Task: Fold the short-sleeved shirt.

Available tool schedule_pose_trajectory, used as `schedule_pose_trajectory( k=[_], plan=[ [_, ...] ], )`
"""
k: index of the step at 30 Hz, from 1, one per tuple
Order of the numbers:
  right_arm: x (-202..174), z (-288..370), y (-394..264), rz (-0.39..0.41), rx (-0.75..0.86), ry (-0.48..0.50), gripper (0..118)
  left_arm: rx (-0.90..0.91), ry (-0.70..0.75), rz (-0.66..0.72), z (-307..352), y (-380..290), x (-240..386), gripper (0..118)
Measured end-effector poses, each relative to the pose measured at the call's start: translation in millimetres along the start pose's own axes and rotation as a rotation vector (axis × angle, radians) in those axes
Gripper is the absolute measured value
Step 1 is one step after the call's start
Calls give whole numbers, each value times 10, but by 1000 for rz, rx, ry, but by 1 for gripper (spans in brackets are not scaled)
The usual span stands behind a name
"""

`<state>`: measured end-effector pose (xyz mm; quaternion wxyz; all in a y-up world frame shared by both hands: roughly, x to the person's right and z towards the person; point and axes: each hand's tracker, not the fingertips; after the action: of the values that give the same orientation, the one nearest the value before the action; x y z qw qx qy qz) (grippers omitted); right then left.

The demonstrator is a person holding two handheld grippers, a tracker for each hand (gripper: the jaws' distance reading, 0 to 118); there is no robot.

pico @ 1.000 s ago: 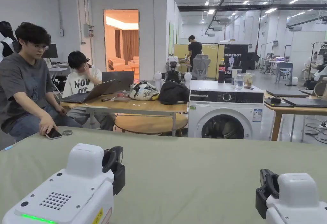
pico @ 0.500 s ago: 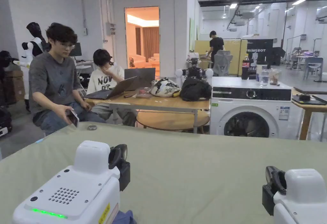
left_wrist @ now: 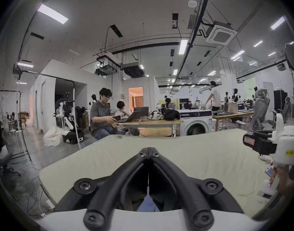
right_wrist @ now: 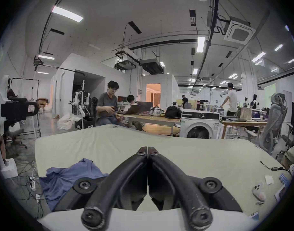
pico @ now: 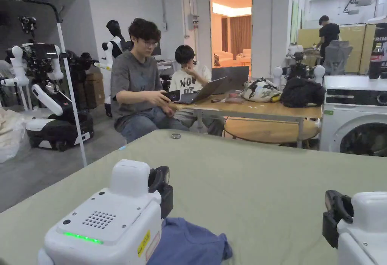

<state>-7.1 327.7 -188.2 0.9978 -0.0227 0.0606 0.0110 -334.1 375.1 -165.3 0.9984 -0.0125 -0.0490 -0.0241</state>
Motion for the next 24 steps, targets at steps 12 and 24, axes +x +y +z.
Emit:
schedule_pose_trajectory(
  k=[12, 24],
  plan=[
    [199, 116, -272, 12, -107, 12, 0, -657, -155, 80, -1305, -1158, -248, 80],
    [853, 334, -584, -89, -229, -105, 0, -897, -92, 97, -2035, -2066, -368, 0]
  ],
)
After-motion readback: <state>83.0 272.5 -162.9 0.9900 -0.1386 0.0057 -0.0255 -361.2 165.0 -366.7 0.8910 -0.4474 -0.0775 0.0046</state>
